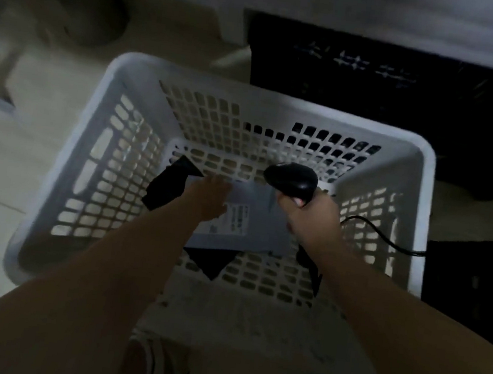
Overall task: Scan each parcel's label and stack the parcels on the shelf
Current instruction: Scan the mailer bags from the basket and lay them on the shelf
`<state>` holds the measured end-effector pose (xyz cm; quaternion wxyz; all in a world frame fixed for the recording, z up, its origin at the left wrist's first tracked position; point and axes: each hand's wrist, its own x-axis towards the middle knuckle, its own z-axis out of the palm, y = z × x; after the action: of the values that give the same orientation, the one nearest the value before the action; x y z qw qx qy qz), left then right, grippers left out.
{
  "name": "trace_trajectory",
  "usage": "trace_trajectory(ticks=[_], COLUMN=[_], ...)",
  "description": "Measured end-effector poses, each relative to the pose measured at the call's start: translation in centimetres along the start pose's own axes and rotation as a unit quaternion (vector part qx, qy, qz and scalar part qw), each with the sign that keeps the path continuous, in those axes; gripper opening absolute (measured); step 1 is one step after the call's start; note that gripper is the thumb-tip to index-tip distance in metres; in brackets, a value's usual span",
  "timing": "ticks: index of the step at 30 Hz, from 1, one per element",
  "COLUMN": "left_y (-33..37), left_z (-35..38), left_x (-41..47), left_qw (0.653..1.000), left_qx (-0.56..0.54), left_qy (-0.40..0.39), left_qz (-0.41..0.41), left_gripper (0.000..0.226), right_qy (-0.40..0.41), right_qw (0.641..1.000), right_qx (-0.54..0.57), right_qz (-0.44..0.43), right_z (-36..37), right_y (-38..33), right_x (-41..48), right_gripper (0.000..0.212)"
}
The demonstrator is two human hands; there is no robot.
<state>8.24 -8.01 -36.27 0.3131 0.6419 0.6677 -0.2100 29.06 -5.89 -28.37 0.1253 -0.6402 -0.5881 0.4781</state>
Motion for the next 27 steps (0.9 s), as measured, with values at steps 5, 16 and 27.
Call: trace_trajectory(ticks=[5, 16, 27], left_y=[-0.3, 0.8, 1.3], left_z=[1.0, 2.7, 0.7], left_x=[2.9, 3.5, -1.9], left_qw=[0.997, 0.994, 0.981], left_qx=[0.073, 0.084, -0.183], left_qy=[-0.012, -0.035, 0.031], left_qz=[-0.023, -0.056, -0.051], left_gripper=[0.099, 0.085, 0.025], right_qy=[0.008, -0.012, -0.016], right_qw=[1.0, 0.999, 0.998], right_qx=[-0.004, 0.002, -0.051], right_qz=[0.021, 0.047, 0.022], right_z=[1.1, 1.3, -0.7], right_y=[1.4, 3.5, 1.8], right_x=[2.6, 1.8, -1.9], right_gripper=[0.026, 0.033, 0.022])
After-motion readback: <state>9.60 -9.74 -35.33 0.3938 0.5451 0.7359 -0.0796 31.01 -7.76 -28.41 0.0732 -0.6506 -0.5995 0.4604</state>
